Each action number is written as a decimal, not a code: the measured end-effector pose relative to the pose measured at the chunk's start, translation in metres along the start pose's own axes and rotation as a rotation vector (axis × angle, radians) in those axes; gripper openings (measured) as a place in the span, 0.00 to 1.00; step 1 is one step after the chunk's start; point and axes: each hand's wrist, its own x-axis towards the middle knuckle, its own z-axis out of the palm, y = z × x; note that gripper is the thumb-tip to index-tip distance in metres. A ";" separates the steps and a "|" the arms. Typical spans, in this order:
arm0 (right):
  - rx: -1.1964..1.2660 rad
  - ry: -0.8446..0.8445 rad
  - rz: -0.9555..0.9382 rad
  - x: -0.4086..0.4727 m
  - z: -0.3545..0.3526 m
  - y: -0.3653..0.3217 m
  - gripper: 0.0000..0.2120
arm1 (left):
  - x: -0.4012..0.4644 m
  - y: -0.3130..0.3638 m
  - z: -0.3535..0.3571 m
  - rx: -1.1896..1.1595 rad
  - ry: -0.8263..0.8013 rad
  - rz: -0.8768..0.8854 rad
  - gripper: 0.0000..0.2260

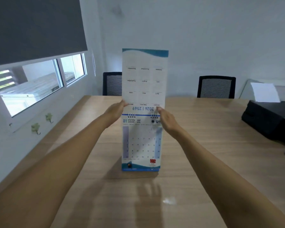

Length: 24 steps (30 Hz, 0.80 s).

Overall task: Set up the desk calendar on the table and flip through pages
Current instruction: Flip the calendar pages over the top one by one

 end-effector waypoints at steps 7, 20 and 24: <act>-0.444 -0.075 0.005 0.012 0.014 0.034 0.26 | 0.015 -0.027 0.020 0.296 -0.038 0.043 0.20; 0.521 -0.081 0.442 -0.037 0.051 0.052 0.17 | -0.037 -0.088 0.080 -0.083 0.126 -0.074 0.27; 0.487 -0.061 0.459 -0.039 0.056 0.058 0.14 | -0.043 -0.080 0.079 -0.068 0.121 -0.096 0.27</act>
